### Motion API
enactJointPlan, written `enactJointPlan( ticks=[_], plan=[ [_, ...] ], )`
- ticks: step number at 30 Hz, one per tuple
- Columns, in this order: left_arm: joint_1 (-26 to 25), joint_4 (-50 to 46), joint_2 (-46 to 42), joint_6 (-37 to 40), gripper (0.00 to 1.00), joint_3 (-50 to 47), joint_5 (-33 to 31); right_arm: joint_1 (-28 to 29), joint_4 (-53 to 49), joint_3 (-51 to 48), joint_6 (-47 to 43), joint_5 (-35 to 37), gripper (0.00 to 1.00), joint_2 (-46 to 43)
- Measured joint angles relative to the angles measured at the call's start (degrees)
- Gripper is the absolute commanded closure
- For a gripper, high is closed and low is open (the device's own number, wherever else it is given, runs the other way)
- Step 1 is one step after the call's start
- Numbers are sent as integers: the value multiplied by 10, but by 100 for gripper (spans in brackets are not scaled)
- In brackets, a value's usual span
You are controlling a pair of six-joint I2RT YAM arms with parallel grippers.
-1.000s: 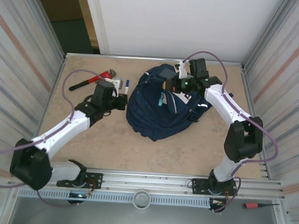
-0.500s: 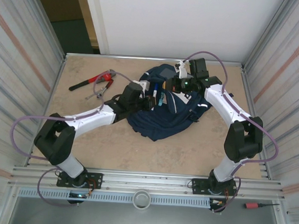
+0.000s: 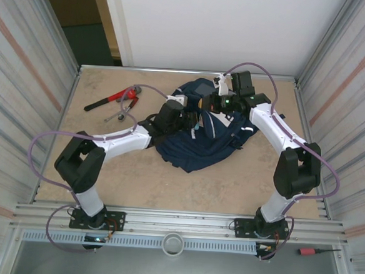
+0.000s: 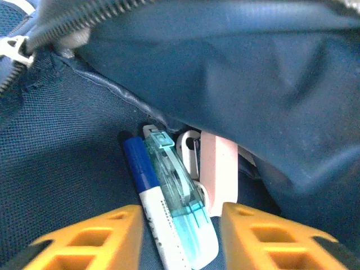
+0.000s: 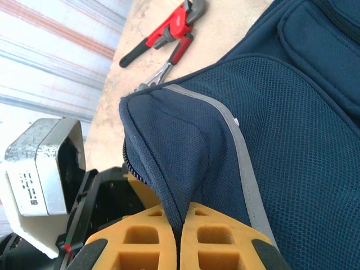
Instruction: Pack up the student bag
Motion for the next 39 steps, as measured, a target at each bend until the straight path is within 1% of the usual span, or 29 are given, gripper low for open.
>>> enactJointPlan(
  ticks=[4, 10, 12, 13, 14, 15, 17, 18, 19, 21, 23, 27, 29, 30, 32, 34, 37, 39],
  plan=[
    [0, 5, -24, 20, 47, -22, 9, 0, 1, -5, 0, -2, 100, 0],
    [4, -12, -153, 58, 37, -120, 14, 9, 0, -15, -8, 3, 91, 0],
    [27, -23, -201, 67, 36, -149, 16, 20, 1, -30, -16, 11, 89, -2],
    [44, -24, -217, 68, 36, -160, 22, 26, 1, -37, -20, 15, 89, -3],
    [72, -28, -231, 68, 36, -170, 36, 33, 2, -48, -23, 18, 88, -5],
    [103, -34, -237, 67, 36, -175, 53, 40, 4, -60, -27, 21, 87, -9],
    [156, -39, -230, 66, 36, -177, 90, 54, 2, -83, -36, 28, 82, -16],
    [176, -41, -221, 66, 35, -177, 108, 59, -1, -92, -38, 31, 79, -19],
    [185, -45, -214, 66, 35, -177, 122, 63, -4, -99, -42, 32, 76, -20],
    [188, -55, -195, 66, 34, -177, 156, 68, -18, -109, -52, 40, 66, -23],
    [184, -65, -183, 67, 34, -177, 175, 73, -37, -110, -67, 48, 59, -23],
    [186, -90, -180, 82, 33, -175, 178, 75, -52, -138, -83, 46, 49, -51],
    [192, -98, -182, 87, 33, -173, 170, 61, -48, -170, -80, 31, 39, -83],
    [196, -100, -185, 88, 33, -173, 169, 48, -42, -186, -78, 24, 37, -100],
    [204, -104, -195, 92, 32, -170, 162, 11, -23, -219, -61, 14, 37, -134],
    [208, -105, -199, 96, 32, -158, 160, -24, -3, -242, -40, 20, 36, -156],
    [205, -105, -188, 103, 30, -124, 168, -71, 29, -275, -4, 58, 35, -168],
    [199, -106, -160, 108, 30, -89, 177, -89, 49, -296, 23, 84, 34, -166]
  ],
)
